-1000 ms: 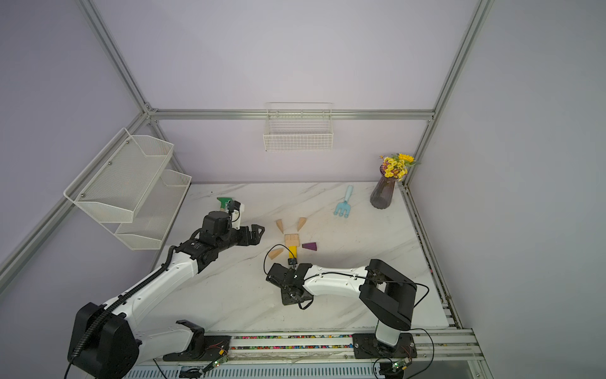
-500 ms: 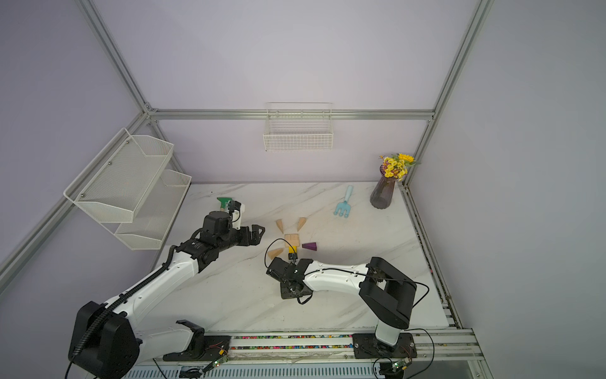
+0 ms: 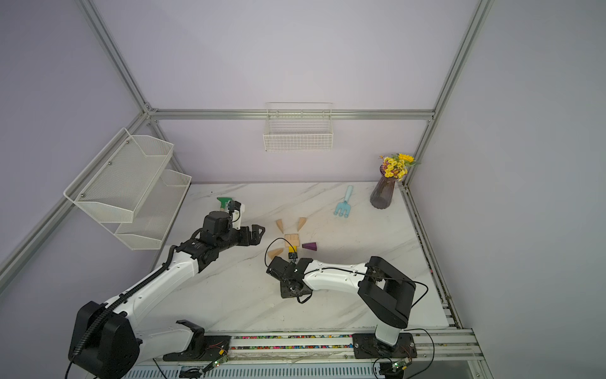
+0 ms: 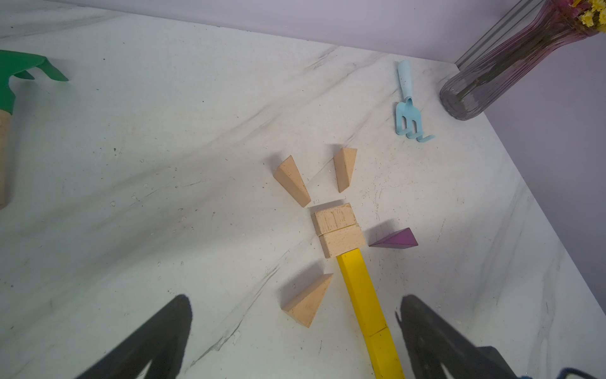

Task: Assemble a small pinwheel with building blocks
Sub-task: Adjust the building block at the center of the board.

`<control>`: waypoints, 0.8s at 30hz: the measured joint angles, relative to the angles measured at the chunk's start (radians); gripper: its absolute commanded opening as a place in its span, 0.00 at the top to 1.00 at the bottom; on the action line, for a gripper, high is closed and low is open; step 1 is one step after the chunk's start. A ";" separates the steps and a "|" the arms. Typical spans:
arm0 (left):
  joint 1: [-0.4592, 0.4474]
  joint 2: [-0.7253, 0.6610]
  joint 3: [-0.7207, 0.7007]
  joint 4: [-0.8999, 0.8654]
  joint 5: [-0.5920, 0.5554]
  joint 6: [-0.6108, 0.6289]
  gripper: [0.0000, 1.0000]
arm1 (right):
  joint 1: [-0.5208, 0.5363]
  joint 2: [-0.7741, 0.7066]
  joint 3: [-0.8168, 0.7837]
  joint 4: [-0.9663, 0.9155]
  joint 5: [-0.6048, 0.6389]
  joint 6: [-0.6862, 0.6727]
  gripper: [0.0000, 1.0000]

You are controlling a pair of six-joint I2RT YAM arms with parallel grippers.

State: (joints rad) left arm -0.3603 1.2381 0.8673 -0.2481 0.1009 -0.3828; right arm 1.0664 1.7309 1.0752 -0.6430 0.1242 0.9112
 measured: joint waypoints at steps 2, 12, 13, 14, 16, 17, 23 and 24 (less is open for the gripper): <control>0.000 0.000 0.000 0.000 0.000 0.000 0.00 | 0.000 0.000 0.000 0.000 0.000 0.000 1.00; 0.000 0.000 0.000 0.000 0.001 0.000 0.00 | 0.000 -0.002 0.000 0.001 0.000 -0.012 1.00; 0.000 0.000 0.000 0.000 0.001 0.000 0.00 | 0.000 -0.003 0.000 0.001 0.001 -0.014 1.00; 0.000 0.000 0.000 0.000 0.001 0.000 0.00 | 0.002 -0.006 0.000 0.000 0.001 -0.015 1.00; 0.000 0.002 0.000 0.001 0.001 0.000 0.00 | 0.007 -0.018 0.000 0.001 0.000 -0.017 1.00; 0.000 0.003 0.000 0.001 0.001 0.000 0.00 | 0.008 -0.023 0.000 0.001 -0.002 -0.018 1.00; 0.000 0.014 0.000 0.006 0.009 -0.001 0.00 | 0.027 -0.027 -0.004 0.009 -0.018 -0.018 1.00; 0.000 0.015 0.000 0.007 0.010 -0.001 0.00 | 0.030 -0.026 -0.004 0.012 -0.021 -0.018 1.00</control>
State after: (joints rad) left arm -0.3603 1.2530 0.8673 -0.2413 0.1104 -0.3836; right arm 1.0966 1.7054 1.0714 -0.6308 0.1028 0.8928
